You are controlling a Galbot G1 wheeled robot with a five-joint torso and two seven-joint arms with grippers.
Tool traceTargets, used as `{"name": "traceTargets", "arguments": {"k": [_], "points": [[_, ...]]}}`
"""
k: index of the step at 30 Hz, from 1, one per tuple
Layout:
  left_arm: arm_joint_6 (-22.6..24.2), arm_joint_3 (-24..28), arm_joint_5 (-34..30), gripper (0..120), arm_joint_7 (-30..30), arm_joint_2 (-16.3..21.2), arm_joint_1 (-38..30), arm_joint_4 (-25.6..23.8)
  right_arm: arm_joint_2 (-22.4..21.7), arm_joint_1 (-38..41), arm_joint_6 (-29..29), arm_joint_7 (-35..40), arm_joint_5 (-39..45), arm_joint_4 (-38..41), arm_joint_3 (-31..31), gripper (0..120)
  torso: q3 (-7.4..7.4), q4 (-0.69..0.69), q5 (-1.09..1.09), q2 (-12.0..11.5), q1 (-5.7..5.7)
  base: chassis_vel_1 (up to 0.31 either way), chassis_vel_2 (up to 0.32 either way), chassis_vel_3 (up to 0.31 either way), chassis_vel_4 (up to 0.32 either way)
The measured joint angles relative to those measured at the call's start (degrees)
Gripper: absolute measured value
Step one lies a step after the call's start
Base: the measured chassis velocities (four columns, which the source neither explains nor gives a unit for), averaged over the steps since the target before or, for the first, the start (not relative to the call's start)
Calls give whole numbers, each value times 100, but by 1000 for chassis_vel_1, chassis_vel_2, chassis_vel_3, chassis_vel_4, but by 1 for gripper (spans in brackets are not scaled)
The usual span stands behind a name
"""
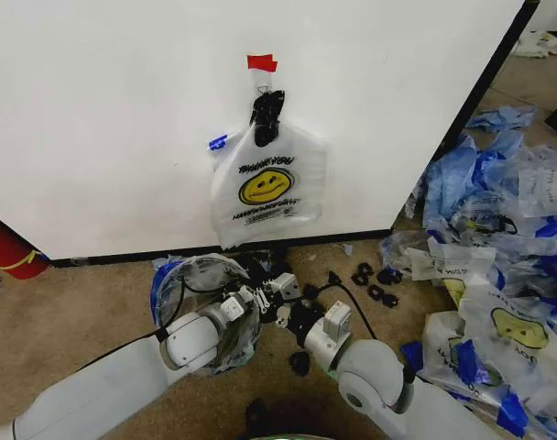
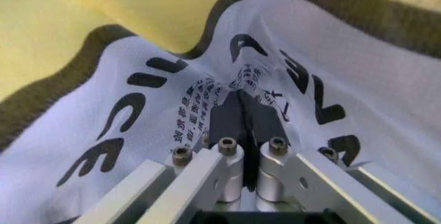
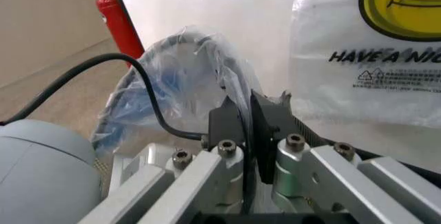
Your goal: Pick up the garbage bag from the wall and place it over the trash bin.
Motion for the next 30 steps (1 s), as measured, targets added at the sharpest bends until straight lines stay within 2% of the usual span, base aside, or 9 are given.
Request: {"name": "traceTargets", "arguments": {"k": [18, 30], "points": [[-146, -436, 95, 0, 45, 395, 505, -494, 77, 182, 149, -43, 25, -529, 165, 0, 0, 0, 0, 0, 0, 0, 0, 0, 0], [-192, -470, 121, 0, 78, 492, 632, -578, 51, 218, 292, -99, -134, -603, 330, 0, 0, 0, 1, 0, 0, 0, 0, 0, 0]]}}
